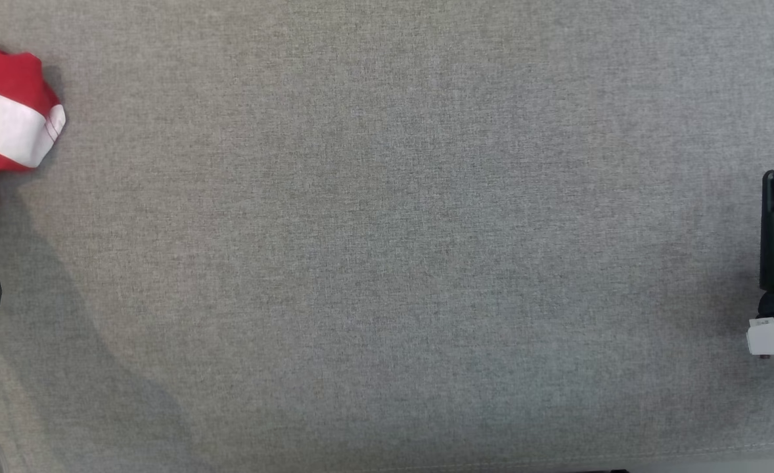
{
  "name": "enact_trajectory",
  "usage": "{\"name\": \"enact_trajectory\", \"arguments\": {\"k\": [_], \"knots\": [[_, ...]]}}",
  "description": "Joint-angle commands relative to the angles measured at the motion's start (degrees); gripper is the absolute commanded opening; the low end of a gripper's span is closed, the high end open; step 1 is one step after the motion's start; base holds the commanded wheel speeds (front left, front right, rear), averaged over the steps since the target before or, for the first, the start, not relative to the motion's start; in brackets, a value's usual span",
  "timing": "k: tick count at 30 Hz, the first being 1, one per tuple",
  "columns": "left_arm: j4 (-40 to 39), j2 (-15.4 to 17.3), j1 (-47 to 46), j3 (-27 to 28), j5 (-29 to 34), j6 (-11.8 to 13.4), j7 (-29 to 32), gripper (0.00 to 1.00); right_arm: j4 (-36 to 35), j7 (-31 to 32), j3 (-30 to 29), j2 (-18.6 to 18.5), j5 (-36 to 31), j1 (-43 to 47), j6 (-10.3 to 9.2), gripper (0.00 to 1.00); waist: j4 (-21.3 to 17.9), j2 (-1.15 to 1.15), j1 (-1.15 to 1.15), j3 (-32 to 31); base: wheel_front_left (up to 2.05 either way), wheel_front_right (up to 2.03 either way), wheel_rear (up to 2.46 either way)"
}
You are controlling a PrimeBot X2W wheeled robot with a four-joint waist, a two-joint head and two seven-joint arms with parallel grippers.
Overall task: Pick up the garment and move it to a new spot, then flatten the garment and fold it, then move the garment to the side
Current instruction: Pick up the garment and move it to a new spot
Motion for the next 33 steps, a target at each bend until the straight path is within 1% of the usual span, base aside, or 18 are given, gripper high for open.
{"name": "enact_trajectory", "arguments": {"k": [1,6,13,19,23,27,33], "knots": [[0.10,-0.33,1.58,-0.35,0.38,0.30,-0.65,0.00,0.41,-0.18,0.29,0.39,-0.28,-0.77,-0.08,1.00,-0.02,0.00,-0.01,-1.05,0.00,0.00,0.00],[-2.72,0.33,0.87,-1.38,1.26,-0.02,-4.46,0.00,1.37,-0.18,1.41,1.15,-0.15,-1.02,-0.08,1.00,0.14,0.00,-0.01,-3.98,0.00,0.00,0.00],[-8.56,0.05,-1.07,-3.55,2.76,-0.82,-9.27,0.00,3.45,-0.18,2.92,2.68,0.01,-1.18,-0.08,1.00,0.22,0.00,-0.01,-8.47,0.00,0.00,0.00],[-14.18,-0.70,-3.19,-6.54,3.50,-2.57,-12.21,0.00,5.14,-0.18,4.05,4.66,0.29,-1.73,-0.08,1.00,-1.11,0.00,-0.01,-12.25,0.00,0.00,0.00],[-18.17,-2.42,-5.18,-9.73,4.00,-3.67,-12.31,0.00,6.34,-0.18,4.61,6.28,0.33,-1.83,-0.08,1.00,-3.42,0.00,-0.01,-14.63,0.00,0.00,0.00],[-22.85,-4.67,-6.77,-13.75,3.81,-4.48,-11.43,0.00,7.51,-0.17,5.10,8.02,0.24,-1.56,-0.08,1.00,-7.05,0.00,-0.01,-16.82,0.00,0.00,0.00],[-28.36,-8.59,-6.68,-19.71,2.06,-4.84,-9.77,0.00,8.60,-0.17,5.21,10.25,0.26,-0.94,-0.08,1.00,-12.61,0.00,-0.01,-18.79,0.00,0.00,0.00]]}}
